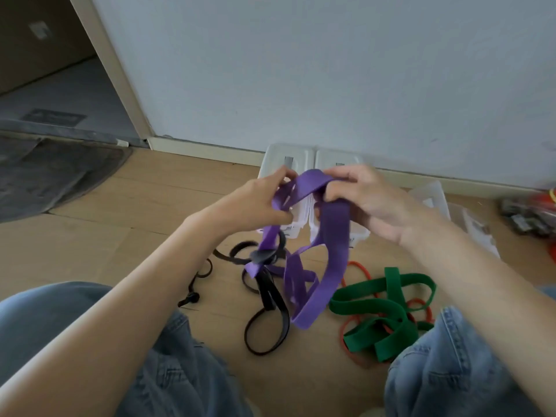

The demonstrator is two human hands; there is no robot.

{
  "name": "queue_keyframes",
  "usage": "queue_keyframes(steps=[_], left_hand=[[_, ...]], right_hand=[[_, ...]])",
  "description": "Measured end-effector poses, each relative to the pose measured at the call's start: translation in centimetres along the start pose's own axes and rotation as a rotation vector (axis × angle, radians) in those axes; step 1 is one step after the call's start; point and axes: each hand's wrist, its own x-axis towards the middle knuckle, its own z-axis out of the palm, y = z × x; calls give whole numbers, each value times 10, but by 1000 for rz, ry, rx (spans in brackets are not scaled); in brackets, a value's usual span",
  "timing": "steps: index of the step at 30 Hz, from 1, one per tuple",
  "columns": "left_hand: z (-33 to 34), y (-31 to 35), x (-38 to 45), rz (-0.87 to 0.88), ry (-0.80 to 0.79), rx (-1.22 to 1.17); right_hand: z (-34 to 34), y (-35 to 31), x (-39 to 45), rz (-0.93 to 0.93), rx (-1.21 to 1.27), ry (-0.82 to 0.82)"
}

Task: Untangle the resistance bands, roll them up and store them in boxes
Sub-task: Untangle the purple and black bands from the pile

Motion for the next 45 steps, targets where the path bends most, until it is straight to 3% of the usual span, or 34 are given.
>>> queue_keyframes(steps=[4,8,11,16,20,22,24,27,31,35,40,42,45], left_hand=[[38,-24,-5,-95,-156,-291],[57,-36,-6,-179,-198,-499],[49,-35,-6,-237,-167,-466],[13,-29,-16,-319,-111,-202],[-22,-20,-34,-442,-227,43],[-33,-16,-38,-390,-232,23],[-43,-10,-37,-255,-22,-298],[-53,-3,-28,-106,244,-933],[-53,6,-21,-23,299,-1278],[-58,13,-22,58,218,-1407],[-43,21,-21,-4,180,-1147],[-43,24,-22,6,157,-1139],[-43,28,-23,49,61,-1120]], right_hand=[[-2,-13,-5,-62,278,-112],[-6,-21,-7,-101,542,33],[-20,-18,-3,-137,655,170],[-34,-3,3,-54,309,378],[-35,2,6,-49,238,432],[-36,3,8,-36,200,453],[-33,7,7,-6,71,410],[-23,18,4,57,-116,210],[-19,25,3,117,-551,-10],[-16,33,2,175,-884,-175],[-18,36,-1,244,-947,-194],[-18,35,-2,141,-912,-196],[-6,24,-4,-82,-578,-161]])
